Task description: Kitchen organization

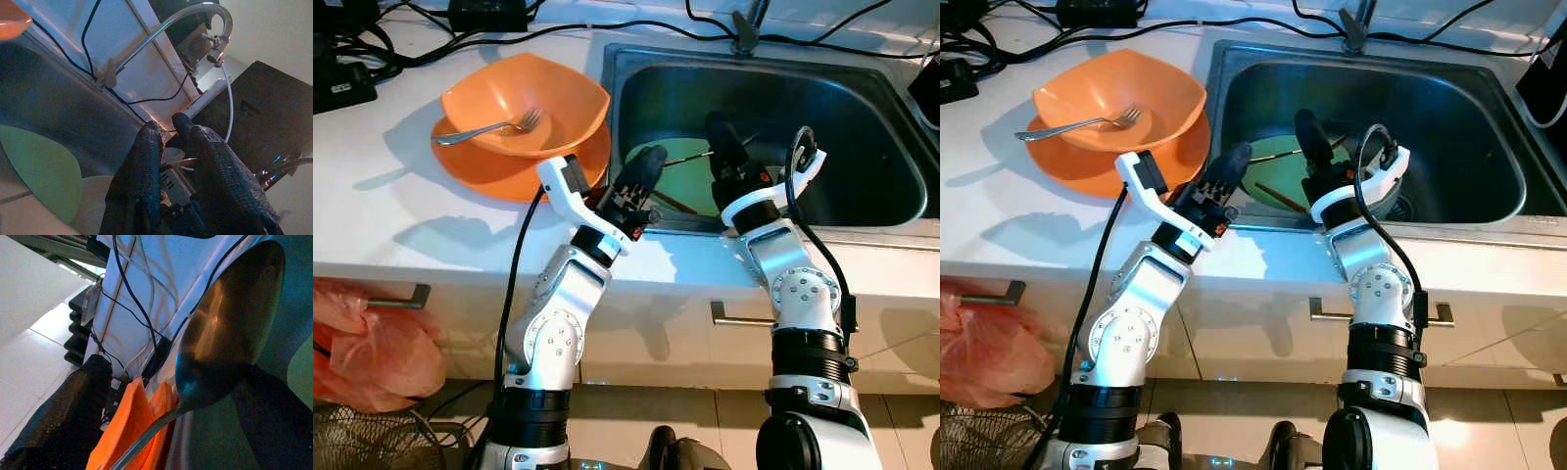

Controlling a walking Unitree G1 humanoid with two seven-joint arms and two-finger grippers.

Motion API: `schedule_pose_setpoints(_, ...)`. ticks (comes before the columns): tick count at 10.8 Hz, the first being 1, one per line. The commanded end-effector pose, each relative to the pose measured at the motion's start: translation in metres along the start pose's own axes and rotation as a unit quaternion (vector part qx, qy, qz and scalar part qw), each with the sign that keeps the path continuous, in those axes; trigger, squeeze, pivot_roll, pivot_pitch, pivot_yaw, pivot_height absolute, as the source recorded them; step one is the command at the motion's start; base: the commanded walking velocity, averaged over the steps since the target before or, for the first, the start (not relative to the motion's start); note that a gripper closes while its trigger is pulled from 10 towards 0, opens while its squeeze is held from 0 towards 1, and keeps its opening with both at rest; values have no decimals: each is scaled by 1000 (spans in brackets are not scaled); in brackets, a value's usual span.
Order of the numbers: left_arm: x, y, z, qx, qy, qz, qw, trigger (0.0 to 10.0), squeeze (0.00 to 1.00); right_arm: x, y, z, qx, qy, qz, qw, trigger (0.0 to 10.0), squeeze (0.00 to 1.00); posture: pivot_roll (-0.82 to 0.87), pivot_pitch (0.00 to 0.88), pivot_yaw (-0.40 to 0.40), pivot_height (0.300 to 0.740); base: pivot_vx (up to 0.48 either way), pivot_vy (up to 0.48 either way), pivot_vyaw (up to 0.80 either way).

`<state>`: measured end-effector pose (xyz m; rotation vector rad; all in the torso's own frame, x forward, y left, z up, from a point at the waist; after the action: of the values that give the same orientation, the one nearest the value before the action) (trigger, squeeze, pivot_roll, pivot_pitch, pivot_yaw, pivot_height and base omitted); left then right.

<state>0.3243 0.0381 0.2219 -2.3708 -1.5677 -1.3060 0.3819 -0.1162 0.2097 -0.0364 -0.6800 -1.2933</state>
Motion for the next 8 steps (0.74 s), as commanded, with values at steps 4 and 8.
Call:
schedule_pose_setpoints(4, -13, 2, -7, -13, -12, 19, 1000, 10000, 0, 7, -2, 0, -1, -2, -11, 1000, 0, 0, 182, 180, -76, 740, 0, 0, 0)
schedule_pose_setpoints(8, -17, 2, -7, -11, -7, 27, 1000, 10000, 0, 9, -2, 1, 3, 5, -15, 1000, 0, 0, 177, 183, -75, 740, 0, 0, 0)
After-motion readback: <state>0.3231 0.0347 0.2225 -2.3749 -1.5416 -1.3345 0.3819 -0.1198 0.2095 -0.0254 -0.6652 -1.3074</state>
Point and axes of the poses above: a point about 5 cm out from each wrist's last joint towards the gripper, its own y axis pointing out of the wrist towards the gripper, its own x axis along the axis of the wrist's last joint, z = x × y, the point moved 3 cm from there along y, pointing out of the wrist towards the gripper, and after that the axes turned 5 degrees about -y, right-handed, at the moved point
